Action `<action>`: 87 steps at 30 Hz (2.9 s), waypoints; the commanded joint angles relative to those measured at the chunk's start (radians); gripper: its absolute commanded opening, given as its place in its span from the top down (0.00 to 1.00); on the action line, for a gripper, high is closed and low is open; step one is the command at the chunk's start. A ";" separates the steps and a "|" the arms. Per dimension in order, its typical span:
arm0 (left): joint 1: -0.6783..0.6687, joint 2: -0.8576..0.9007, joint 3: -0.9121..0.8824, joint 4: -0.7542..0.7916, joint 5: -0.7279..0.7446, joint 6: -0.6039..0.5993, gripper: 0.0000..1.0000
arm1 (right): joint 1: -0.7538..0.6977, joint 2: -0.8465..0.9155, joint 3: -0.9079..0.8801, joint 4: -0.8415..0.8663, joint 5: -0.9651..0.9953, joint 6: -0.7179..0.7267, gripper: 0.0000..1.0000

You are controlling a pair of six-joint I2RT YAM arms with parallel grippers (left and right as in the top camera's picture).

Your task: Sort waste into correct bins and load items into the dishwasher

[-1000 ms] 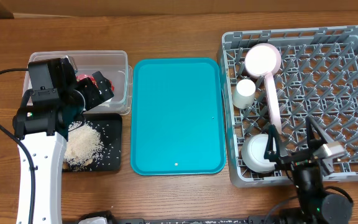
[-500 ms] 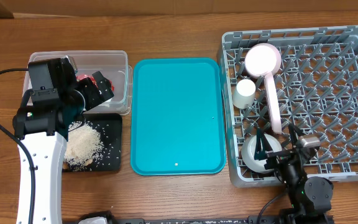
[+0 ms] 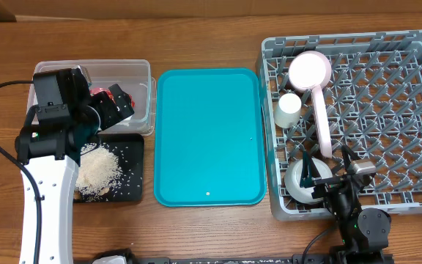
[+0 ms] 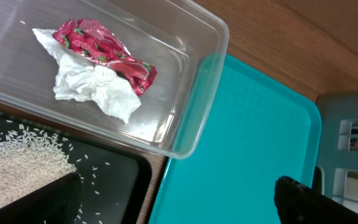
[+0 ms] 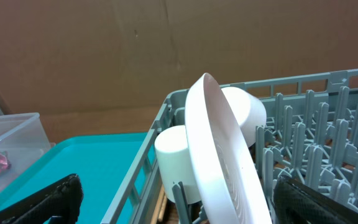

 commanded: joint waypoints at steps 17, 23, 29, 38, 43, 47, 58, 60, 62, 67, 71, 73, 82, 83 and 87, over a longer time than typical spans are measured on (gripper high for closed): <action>-0.002 -0.009 0.008 0.002 -0.006 0.011 0.00 | -0.004 -0.012 -0.010 0.010 -0.020 0.000 0.00; -0.002 -0.009 0.008 0.002 -0.006 0.011 0.00 | -0.004 -0.012 -0.010 0.010 -0.020 0.000 0.00; -0.002 -0.009 0.008 0.002 -0.006 0.011 0.00 | -0.004 -0.012 -0.010 0.010 -0.020 0.000 0.00; -0.002 -0.009 0.008 0.002 -0.006 0.011 0.00 | -0.004 -0.012 -0.010 0.010 -0.020 0.000 0.00; -0.002 -0.005 0.006 0.001 -0.006 0.011 0.00 | -0.004 -0.012 -0.010 0.010 -0.020 0.000 0.00; -0.002 -0.053 0.003 0.002 -0.006 0.011 0.00 | -0.004 -0.012 -0.010 0.010 -0.020 0.000 0.00; -0.002 -0.288 -0.033 0.001 -0.006 0.011 0.00 | -0.004 -0.012 -0.010 0.010 -0.020 0.000 0.00; -0.002 -0.333 -0.048 0.001 -0.007 0.011 0.00 | -0.004 -0.012 -0.010 0.010 -0.020 0.000 0.00; -0.002 -0.387 -0.081 0.001 -0.007 0.011 0.00 | -0.004 -0.012 -0.010 0.010 -0.020 0.000 0.00; -0.002 -0.529 -0.244 0.001 -0.007 0.012 0.00 | -0.004 -0.012 -0.010 0.010 -0.020 0.000 0.00; -0.002 -0.636 -0.425 0.001 -0.007 0.011 0.00 | -0.004 -0.012 -0.010 0.010 -0.020 0.000 0.00; -0.002 -0.688 -0.530 0.016 -0.014 0.011 0.00 | -0.004 -0.012 -0.010 0.010 -0.020 0.000 0.00; -0.002 -0.893 -0.902 0.407 -0.028 0.011 0.00 | -0.004 -0.012 -0.010 0.010 -0.020 0.000 0.00; -0.002 -0.917 -0.939 0.476 -0.029 0.011 0.00 | -0.004 -0.012 -0.010 0.010 -0.020 0.000 0.00; -0.002 -0.995 -1.043 0.658 -0.027 0.011 0.00 | -0.004 -0.012 -0.010 0.010 -0.020 0.000 0.00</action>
